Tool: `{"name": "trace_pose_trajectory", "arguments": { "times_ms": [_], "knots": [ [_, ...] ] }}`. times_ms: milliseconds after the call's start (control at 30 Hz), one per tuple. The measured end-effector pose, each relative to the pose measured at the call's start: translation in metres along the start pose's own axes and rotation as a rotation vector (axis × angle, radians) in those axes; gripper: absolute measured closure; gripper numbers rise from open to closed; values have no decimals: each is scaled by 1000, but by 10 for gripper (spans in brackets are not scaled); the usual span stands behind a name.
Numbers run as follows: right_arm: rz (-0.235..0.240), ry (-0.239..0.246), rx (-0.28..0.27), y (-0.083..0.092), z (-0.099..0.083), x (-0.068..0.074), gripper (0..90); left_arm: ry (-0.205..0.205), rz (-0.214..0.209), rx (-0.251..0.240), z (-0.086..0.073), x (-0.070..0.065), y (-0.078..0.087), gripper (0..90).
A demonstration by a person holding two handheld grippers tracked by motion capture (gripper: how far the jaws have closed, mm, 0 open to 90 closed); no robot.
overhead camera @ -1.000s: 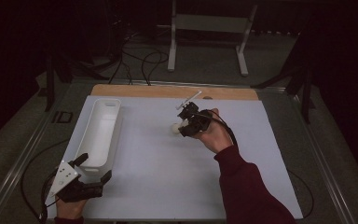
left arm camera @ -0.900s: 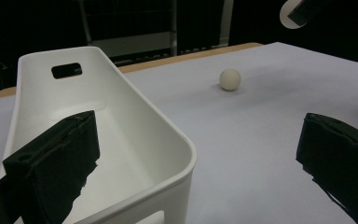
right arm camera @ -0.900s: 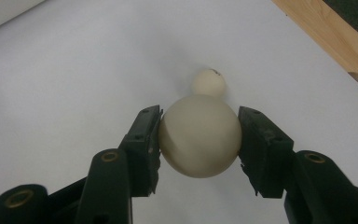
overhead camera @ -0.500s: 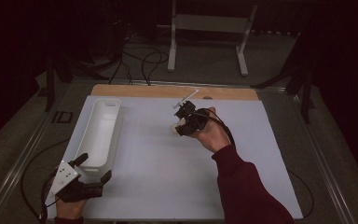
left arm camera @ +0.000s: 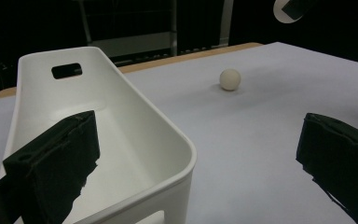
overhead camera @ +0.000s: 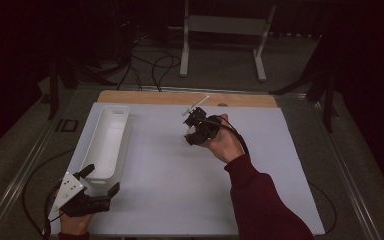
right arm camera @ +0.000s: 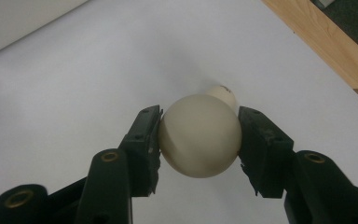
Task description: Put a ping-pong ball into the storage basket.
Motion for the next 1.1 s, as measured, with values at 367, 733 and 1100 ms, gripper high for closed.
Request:
{"name": "trace_pose_trajectory", "arguments": {
  "times_ms": [367,733,1100],
  "knots": [
    [2,9,-3,0,5,4,504,-3,-2,3,0,0,0,0],
    [11,11,-11,1,10,7,504,-3,-3,2,0,0,0,0],
    [22,18,-23,3,15,10,504,-5,-4,3,0,0,0,0]
  ]
}}
Point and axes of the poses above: each handheld gripper's, and its own axes: y roughly backward along the jaws, z roughly out of its top, x roughly to its left, the point moved 2 cm from there along -y, roughly forward along the jaws, and after that the axes turned 13 degrees about x, right-handed, at the moved point
